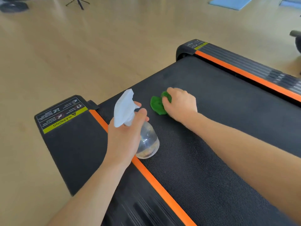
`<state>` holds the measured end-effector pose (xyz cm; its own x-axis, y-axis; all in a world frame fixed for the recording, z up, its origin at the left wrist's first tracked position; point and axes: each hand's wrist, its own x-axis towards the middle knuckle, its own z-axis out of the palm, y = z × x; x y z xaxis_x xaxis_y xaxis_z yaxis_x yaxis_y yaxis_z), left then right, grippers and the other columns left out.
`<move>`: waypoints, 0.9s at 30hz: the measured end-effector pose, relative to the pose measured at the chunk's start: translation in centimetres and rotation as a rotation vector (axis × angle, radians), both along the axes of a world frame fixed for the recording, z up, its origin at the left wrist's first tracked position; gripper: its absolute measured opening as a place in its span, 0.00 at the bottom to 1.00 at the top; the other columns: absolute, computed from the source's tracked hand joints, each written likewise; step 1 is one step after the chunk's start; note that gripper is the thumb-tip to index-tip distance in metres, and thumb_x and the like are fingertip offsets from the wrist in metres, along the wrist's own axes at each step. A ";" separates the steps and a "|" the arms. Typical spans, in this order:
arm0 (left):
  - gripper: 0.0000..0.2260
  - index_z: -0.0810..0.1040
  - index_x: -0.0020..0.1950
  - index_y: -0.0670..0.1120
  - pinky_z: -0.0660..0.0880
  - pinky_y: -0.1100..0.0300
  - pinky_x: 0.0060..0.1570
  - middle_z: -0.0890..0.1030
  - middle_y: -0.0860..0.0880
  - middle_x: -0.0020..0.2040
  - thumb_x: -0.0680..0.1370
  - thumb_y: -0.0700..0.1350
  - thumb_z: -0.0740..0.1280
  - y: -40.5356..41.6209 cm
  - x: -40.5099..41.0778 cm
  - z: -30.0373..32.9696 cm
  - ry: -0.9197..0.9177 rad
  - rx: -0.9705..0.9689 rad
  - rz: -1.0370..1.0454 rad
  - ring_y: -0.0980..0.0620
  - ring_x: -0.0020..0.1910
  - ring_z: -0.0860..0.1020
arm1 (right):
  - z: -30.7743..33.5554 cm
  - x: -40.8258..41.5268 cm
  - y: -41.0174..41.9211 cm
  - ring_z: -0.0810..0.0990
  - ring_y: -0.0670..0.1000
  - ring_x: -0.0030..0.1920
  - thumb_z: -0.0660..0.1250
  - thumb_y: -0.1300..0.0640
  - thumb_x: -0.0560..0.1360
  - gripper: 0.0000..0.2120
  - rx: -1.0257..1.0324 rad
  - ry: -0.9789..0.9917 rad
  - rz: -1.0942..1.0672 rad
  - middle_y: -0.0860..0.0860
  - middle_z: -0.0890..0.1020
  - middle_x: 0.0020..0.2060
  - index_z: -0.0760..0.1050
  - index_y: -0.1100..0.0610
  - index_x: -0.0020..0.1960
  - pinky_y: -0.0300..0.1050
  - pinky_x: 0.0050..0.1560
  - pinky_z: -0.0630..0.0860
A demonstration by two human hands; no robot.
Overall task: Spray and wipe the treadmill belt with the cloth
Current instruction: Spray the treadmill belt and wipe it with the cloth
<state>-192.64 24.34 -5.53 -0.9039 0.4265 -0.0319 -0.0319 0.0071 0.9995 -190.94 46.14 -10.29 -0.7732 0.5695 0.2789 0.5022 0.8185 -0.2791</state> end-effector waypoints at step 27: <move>0.02 0.82 0.48 0.52 0.72 0.63 0.46 0.85 0.52 0.41 0.80 0.48 0.70 2.1 -0.2 0.7 0.021 -0.160 -0.047 0.64 0.40 0.80 | 0.8 19.3 -10.5 0.72 0.50 0.35 0.64 0.49 0.75 0.09 -0.025 -0.014 0.309 0.45 0.71 0.37 0.69 0.51 0.40 0.46 0.30 0.68</move>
